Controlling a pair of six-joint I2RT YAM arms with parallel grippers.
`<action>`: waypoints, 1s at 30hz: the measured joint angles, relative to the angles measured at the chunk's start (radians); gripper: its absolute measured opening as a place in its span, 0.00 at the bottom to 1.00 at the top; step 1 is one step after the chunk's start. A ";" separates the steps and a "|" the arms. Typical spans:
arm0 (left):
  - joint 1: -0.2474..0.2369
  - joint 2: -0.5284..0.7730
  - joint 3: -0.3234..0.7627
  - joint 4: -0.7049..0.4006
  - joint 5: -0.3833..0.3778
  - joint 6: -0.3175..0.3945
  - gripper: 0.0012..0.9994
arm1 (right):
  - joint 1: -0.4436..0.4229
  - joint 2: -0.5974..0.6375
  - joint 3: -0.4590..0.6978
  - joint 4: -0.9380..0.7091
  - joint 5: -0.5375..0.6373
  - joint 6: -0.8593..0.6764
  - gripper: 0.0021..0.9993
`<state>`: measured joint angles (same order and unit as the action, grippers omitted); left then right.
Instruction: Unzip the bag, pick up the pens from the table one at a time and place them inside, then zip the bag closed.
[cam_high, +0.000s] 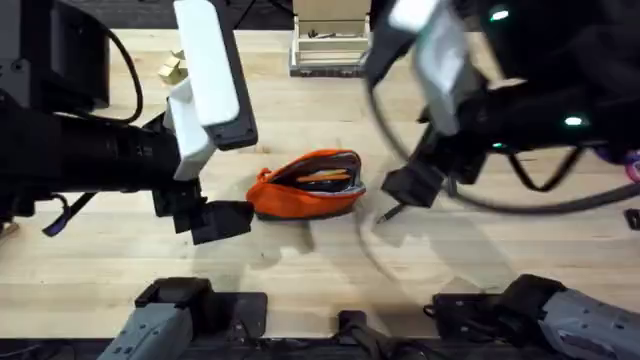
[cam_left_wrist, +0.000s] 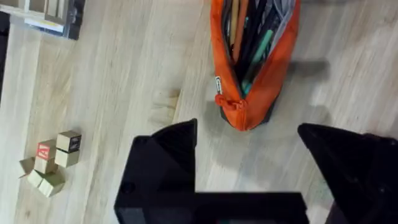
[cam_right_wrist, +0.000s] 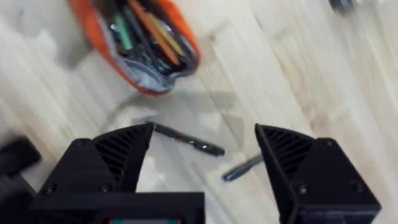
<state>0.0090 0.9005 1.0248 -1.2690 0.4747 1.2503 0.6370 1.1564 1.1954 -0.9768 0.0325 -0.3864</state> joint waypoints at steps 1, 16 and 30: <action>0.000 0.000 0.000 0.000 0.000 0.000 0.99 | -0.017 -0.017 0.000 -0.007 0.007 0.040 1.00; 0.000 0.000 0.000 0.000 0.000 0.000 0.99 | -0.438 -0.166 0.000 -0.101 0.126 0.407 1.00; 0.000 0.000 0.000 0.000 0.000 0.000 0.99 | -0.491 -0.082 0.000 -0.096 0.136 0.432 1.00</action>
<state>0.0090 0.9005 1.0248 -1.2690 0.4747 1.2503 0.1455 1.0746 1.1954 -1.0727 0.1684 0.0456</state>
